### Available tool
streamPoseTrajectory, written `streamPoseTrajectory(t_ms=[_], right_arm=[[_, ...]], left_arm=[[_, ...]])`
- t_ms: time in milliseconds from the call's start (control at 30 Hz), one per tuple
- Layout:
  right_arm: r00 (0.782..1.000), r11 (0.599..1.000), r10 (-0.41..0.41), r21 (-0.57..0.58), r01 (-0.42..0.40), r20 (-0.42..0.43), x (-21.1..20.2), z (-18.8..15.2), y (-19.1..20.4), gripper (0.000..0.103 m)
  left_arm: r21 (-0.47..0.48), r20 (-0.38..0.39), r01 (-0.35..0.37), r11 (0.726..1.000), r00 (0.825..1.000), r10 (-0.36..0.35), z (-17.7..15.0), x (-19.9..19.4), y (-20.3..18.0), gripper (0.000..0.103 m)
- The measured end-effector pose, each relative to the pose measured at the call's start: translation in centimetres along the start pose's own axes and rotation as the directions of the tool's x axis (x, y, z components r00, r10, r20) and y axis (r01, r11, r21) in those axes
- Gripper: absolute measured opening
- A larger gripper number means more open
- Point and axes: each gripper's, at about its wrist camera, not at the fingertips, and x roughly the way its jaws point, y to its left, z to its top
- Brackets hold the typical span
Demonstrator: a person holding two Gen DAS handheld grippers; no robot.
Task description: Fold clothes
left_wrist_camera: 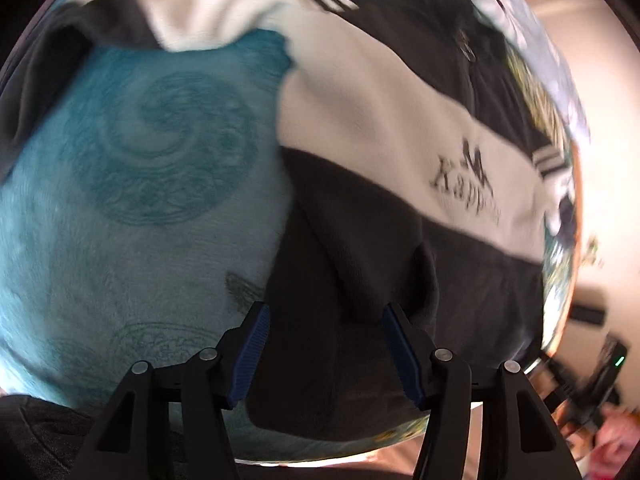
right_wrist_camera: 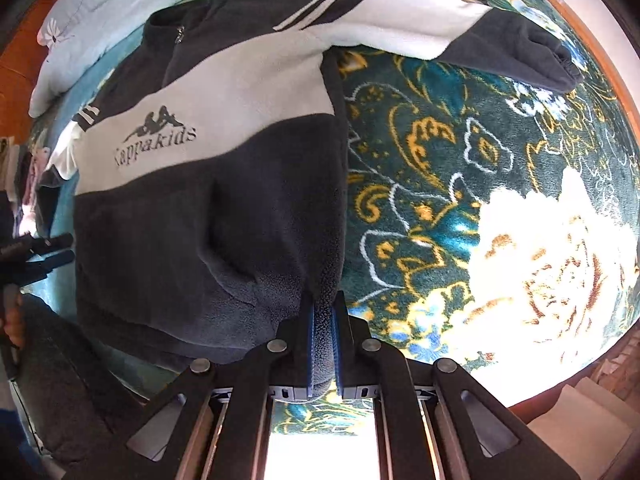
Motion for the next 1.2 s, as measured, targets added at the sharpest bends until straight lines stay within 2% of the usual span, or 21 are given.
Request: streamPoseTrajectory(t_ms=[100,200,233,267,367,433,500,567,600,667,733,867,1000,1033,1100,1133,1167,1200], right_arm=[[1.0,1.0,0.023,0.009,-0.023,0.009,-0.4,0.4,-0.3,0.008],[0.999,0.998,0.043,0.036,-0.044,0.01,-0.3,0.7,-0.2,0.008],[0.999,0.998,0.048,0.044,-0.048,0.011,-0.2,0.7,-0.4,0.008],[0.998,0.997,0.054,0.052,-0.055,0.012,-0.1,0.8,-0.6,0.008],[0.997,0.996,0.073,0.058,-0.073,0.014,-0.1,0.4,0.5,0.008],[0.997,0.997,0.075,0.034,-0.076,0.026,-1.0,0.5,0.8,0.008],[0.996,0.997,0.079,0.003,-0.08,0.044,-2.3,0.6,1.2,0.008],[0.992,0.995,0.094,-0.037,-0.091,0.082,-4.6,0.5,1.2,0.007],[0.993,0.996,0.08,-0.05,-0.076,0.083,-4.8,0.4,1.2,0.007],[0.996,0.996,0.048,-0.073,-0.042,0.081,-5.0,0.2,1.0,0.007],[0.999,0.998,0.045,-0.049,-0.044,0.019,-2.8,-0.1,0.2,0.007],[0.998,0.997,0.051,-0.049,-0.053,-0.046,0.1,-0.8,0.2,0.007],[0.995,0.995,0.092,-0.039,-0.093,-0.044,-1.2,-0.1,-0.8,0.009],[0.992,0.993,0.118,-0.026,-0.119,-0.035,-1.9,0.0,-1.3,0.01],[0.988,0.989,0.148,0.006,-0.148,0.034,-3.5,0.7,-3.0,0.012],[0.984,0.986,0.161,0.022,-0.163,0.07,-4.3,1.1,-3.9,0.018],[0.979,0.983,0.173,0.037,-0.178,0.106,-5.1,1.5,-4.7,0.03],[0.975,0.98,0.165,0.086,-0.178,0.148,-5.7,2.1,-6.3,0.035]], left_arm=[[0.071,-0.059,-0.064,0.995,0.996,0.068,-0.4,1.2,-1.3,0.058],[0.096,-0.097,-0.118,0.988,0.987,0.127,-0.6,2.0,-1.6,0.039],[0.113,-0.095,-0.119,0.986,0.987,0.13,-0.7,1.9,-1.9,0.026],[0.138,-0.096,-0.12,0.983,0.986,0.134,-0.9,1.9,-2.3,0.018],[0.21,-0.093,-0.148,0.966,0.981,0.171,-1.4,1.6,-3.5,0.013],[0.234,-0.085,-0.144,0.961,0.982,0.168,-1.8,0.4,-3.8,0.012],[0.224,-0.095,-0.072,0.972,0.991,0.095,-2.7,-1.9,-3.5,0.011],[0.219,-0.088,-0.056,0.974,0.993,0.077,-3.6,-3.9,-2.8,0.004],[0.216,-0.087,-0.052,0.975,0.994,0.073,-3.9,-4.6,-2.4,0.004],[0.203,-0.106,-0.096,0.975,0.987,0.119,-4.0,-4.0,-1.4,0.004],[0.19,-0.124,-0.136,0.972,0.979,0.161,-4.1,-3.3,-0.5,0.004],[0.151,-0.124,-0.107,0.983,0.984,0.126,-3.9,-3.1,-0.4,0.006],[0.12,-0.135,-0.112,0.987,0.983,0.128,-3.4,-2.9,0.4,0.008],[0.109,-0.122,-0.106,0.988,0.985,0.119,-3.5,-3.1,0.4,0.008],[0.081,-0.083,-0.028,0.996,0.996,0.034,-3.6,-4.2,0.5,0.008],[0.066,-0.058,0.018,0.998,0.998,-0.014,-3.7,-4.8,0.5,0.009],[0.052,-0.018,0.046,0.998,0.999,-0.045,-3.7,-5.6,0.5,0.011],[0.04,0.025,0.072,0.997,0.997,-0.073,-3.7,-6.4,0.5,0.013]])
